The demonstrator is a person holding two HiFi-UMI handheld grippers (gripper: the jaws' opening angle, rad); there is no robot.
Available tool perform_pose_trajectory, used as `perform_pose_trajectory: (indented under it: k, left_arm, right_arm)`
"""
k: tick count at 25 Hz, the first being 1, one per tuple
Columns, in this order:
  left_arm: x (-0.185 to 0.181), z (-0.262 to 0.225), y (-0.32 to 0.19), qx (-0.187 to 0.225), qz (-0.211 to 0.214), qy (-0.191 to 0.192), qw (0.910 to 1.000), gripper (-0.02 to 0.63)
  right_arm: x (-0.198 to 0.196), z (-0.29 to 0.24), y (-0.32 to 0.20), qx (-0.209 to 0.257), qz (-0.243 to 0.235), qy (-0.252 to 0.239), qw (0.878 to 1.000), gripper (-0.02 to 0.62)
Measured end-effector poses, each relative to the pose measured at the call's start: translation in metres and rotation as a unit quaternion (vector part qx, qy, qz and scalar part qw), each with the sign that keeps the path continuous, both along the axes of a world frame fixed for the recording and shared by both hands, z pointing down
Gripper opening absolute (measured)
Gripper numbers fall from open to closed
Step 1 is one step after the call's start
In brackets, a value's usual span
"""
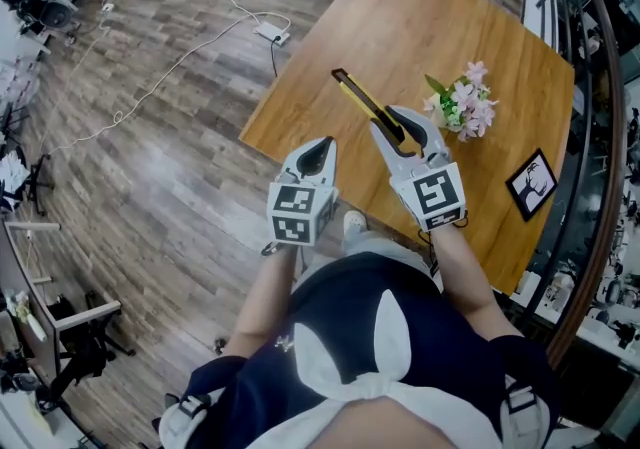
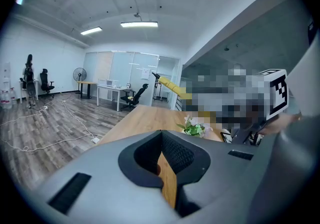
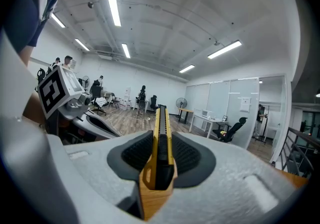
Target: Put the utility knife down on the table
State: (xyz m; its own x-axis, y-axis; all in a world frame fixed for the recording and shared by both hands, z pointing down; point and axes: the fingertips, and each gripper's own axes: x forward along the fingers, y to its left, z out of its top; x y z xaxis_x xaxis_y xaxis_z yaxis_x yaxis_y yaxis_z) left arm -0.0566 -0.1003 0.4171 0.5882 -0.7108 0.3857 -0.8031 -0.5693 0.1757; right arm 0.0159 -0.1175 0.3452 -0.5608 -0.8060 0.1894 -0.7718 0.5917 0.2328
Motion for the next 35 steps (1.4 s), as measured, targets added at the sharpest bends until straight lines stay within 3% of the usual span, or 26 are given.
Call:
perform_pose_trajectory:
  k: [17,35]
  left_arm:
    - [0.003,0.033,-0.022,-0.021,-0.041,-0.008,0.9989,0.017]
    - [0.006,0.054,-0.035,-0.039,-0.044,-0.011,0.9982,0.017]
  right_arm:
    - [0.005,0.039,-0.039,-0.024,-0.036,-0.005,0.999,0.117]
    - [0.012,0.076,-0.052,-0.056,-0.035,0.000,0.998,0.117]
